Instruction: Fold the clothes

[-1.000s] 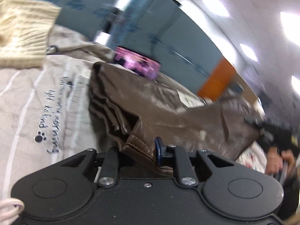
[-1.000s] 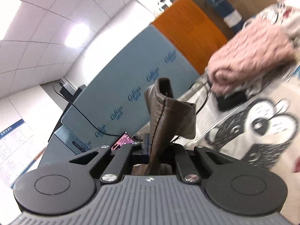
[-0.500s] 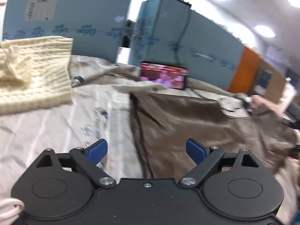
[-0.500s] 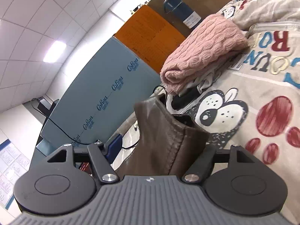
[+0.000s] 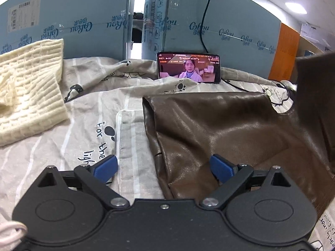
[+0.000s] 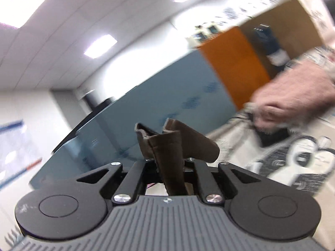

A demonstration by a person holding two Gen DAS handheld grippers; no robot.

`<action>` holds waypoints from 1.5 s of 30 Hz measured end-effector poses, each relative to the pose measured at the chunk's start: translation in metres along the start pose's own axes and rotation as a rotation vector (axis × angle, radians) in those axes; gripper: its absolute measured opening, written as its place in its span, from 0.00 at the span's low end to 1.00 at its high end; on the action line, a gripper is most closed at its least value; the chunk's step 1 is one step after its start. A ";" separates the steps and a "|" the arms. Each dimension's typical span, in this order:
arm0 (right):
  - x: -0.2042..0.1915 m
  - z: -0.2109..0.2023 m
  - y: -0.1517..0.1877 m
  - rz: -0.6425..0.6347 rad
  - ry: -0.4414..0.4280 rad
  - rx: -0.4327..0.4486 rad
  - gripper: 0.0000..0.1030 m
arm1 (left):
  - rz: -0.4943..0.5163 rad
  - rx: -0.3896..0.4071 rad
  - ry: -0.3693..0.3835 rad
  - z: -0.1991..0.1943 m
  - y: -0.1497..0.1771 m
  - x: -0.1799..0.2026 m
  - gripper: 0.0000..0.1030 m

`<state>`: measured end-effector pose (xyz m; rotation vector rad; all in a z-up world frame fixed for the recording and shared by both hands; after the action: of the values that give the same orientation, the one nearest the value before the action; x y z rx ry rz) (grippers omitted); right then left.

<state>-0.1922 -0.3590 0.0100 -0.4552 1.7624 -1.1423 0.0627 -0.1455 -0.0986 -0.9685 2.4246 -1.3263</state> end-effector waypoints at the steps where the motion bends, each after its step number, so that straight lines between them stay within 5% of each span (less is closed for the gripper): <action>1: -0.016 0.003 0.006 -0.045 -0.020 -0.010 0.06 | -0.002 0.001 0.002 0.000 0.000 0.000 0.94; 7: -0.099 0.012 0.071 -0.401 -0.170 -0.153 0.06 | -0.049 0.015 0.037 -0.001 -0.002 -0.003 0.97; 11: -0.123 0.010 0.127 -0.629 -0.309 -0.392 0.17 | -0.102 0.030 0.061 -0.003 -0.004 -0.009 0.97; 15: -0.123 0.005 0.149 -0.676 -0.420 -0.585 0.72 | -0.146 0.045 0.075 -0.004 -0.006 -0.015 0.97; 16: -0.124 0.002 0.149 -0.673 -0.457 -0.621 0.74 | -0.154 0.049 0.077 -0.004 -0.006 -0.016 0.97; 21: -0.120 -0.005 0.111 -0.513 -0.607 -0.591 0.82 | -0.249 0.162 0.061 -0.018 -0.015 -0.032 0.97; 24: -0.106 0.003 0.080 -0.417 -0.582 -0.489 0.82 | -0.318 0.232 0.132 -0.036 -0.025 -0.034 0.97; 27: -0.082 0.019 0.063 -0.251 -0.560 -0.442 0.82 | -0.298 0.196 0.281 -0.048 -0.032 -0.007 0.97; 31: -0.045 0.046 0.066 -0.006 -0.563 -0.469 0.83 | -0.250 -0.023 0.365 -0.034 -0.017 0.034 0.97; 33: -0.030 0.056 0.077 0.065 -0.539 -0.510 0.83 | -0.190 -0.101 0.335 -0.022 -0.006 0.050 0.96; 35: -0.021 0.063 0.086 0.097 -0.515 -0.549 0.83 | -0.108 -0.095 0.289 -0.020 -0.003 0.059 0.94; 36: -0.020 0.065 0.089 0.098 -0.503 -0.560 0.83 | -0.079 -0.079 0.279 -0.021 -0.004 0.063 0.92; 38: -0.019 0.067 0.092 0.095 -0.491 -0.569 0.83 | -0.020 -0.047 0.257 -0.021 -0.006 0.071 0.47; 40: -0.019 0.065 0.091 0.084 -0.493 -0.554 0.83 | 0.068 0.026 0.219 -0.025 -0.007 0.077 0.27; 41: -0.018 0.064 0.090 0.083 -0.494 -0.546 0.83 | 0.110 0.062 0.199 -0.028 -0.008 0.079 0.20; 45: -0.015 0.061 0.082 0.114 -0.510 -0.508 0.83 | 0.092 0.089 0.150 -0.027 -0.018 0.065 0.21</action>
<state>-0.1187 -0.3383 -0.0588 -0.8534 1.5774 -0.4270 0.0080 -0.1753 -0.0607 -0.7504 2.4606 -1.5090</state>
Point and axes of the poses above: each gripper's, at about its wrist camera, not at the fingertips, and z roughly the way its jaws point, x to its right, y to its underside, the point moved 8 cm from there along z, roughly the way its jaws point, and after that the axes turned 1 degree about y, right-handed, at the moved point
